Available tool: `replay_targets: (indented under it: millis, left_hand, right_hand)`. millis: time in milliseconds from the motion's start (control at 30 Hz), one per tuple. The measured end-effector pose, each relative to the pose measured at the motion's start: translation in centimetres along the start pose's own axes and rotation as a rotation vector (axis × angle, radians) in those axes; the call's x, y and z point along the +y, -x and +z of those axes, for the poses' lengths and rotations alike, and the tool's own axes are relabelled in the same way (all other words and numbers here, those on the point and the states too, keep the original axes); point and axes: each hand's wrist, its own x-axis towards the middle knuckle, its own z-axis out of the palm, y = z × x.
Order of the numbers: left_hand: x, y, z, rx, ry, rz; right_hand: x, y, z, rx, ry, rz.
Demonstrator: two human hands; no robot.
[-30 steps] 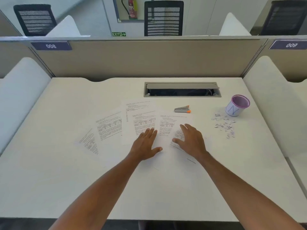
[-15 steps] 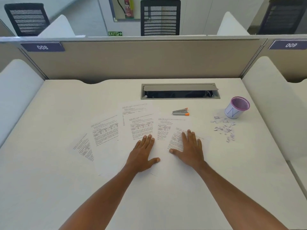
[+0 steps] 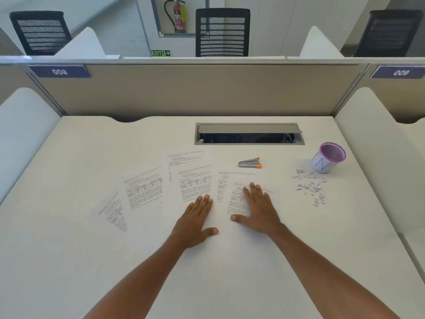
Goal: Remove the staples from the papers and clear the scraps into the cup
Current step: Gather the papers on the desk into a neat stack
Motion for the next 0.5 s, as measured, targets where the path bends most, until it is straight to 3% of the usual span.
replay_targets:
  millis: [233, 367, 500]
  left_hand:
    - [-0.1, 0.0, 0.0, 0.008, -0.053, 0.036]
    - [0.2, 0.2, -0.4, -0.003, -0.088, 0.054]
    - [0.2, 0.2, -0.5, -0.001, -0.077, 0.048]
  right_hand:
    - [-0.5, -1.3, -1.6, -0.076, -0.035, -0.074]
    - [1.2, -1.9, -2.6, 0.060, -0.030, 0.054]
    - [2.5, -3.0, -4.1, 0.038, -0.047, 0.142]
